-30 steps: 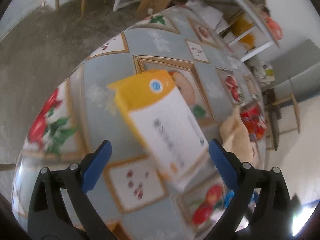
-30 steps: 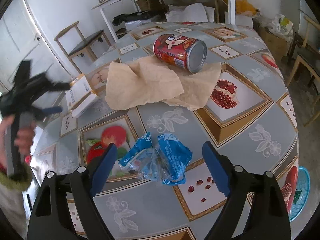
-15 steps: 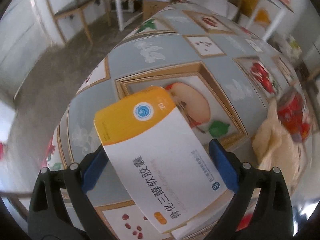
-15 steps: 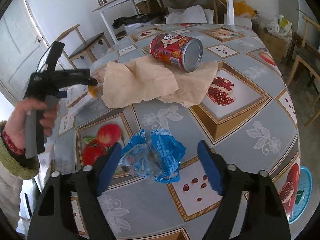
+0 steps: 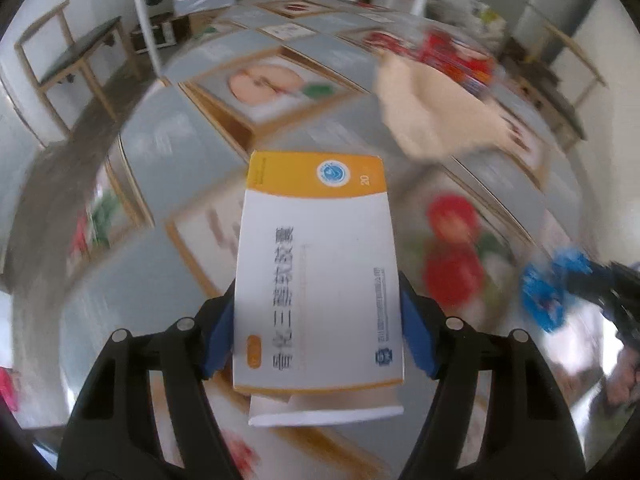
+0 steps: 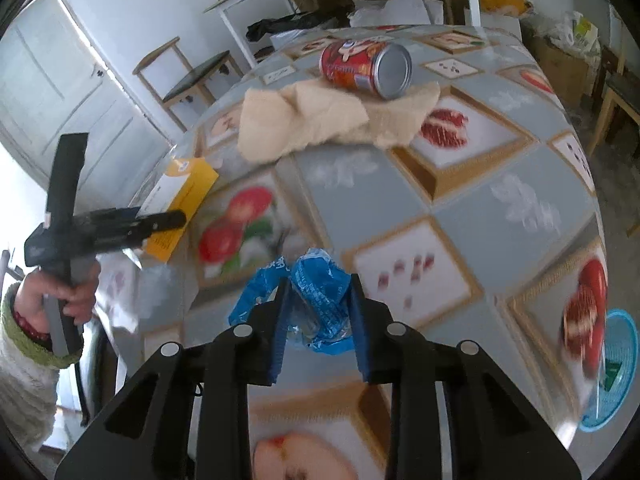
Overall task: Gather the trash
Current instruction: 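Grasp the orange-white medicine box with the left tool while the right tool grasps the blue bag, then lift the medicine box with the left tool while the right tool lifts the blue bag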
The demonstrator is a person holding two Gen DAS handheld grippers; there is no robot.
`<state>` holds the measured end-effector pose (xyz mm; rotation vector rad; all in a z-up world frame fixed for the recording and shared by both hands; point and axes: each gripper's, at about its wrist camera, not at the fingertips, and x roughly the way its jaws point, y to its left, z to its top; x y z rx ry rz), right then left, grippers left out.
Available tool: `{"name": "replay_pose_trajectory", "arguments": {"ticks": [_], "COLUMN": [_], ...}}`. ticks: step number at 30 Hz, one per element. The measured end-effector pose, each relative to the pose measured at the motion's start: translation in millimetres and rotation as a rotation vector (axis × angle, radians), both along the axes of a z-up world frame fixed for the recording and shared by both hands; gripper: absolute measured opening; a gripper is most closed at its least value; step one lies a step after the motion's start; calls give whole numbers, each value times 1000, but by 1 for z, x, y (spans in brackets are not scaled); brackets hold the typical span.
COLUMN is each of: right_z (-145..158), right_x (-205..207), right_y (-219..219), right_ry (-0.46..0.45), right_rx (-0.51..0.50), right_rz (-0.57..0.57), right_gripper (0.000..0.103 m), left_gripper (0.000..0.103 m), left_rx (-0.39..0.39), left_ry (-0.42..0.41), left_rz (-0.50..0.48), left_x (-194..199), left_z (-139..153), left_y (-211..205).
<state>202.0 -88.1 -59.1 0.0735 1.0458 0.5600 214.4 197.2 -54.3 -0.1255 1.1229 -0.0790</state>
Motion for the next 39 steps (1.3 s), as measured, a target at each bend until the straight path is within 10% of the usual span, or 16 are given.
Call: {"name": "replay_pose_trajectory", "arguments": {"ticks": [6,10,15,31,39], "right_z": [1,9,30,18,2], "right_x": [-33,-27,-29,-49,-40], "right_y": [-10,-14,-30,4,11], "right_ry": [17,26,1,-73,-42], "right_rx": [-1,10,123,-84,-110], "right_rz": [26,2,-56,85,49], "right_gripper": [28,48,73,77,77], "left_gripper": [71,81,87,89,88], "left_rx": [-208,-273,-250,22,38], "left_ry": [2,21,18,5,-16], "left_rz": [-32,-15,5,-115,-85], "left_x": [-56,-60,-57,-31,-27], "left_z": [3,3,7,-2,-4], "left_y": [-19,-24,-31,-55,-53]}}
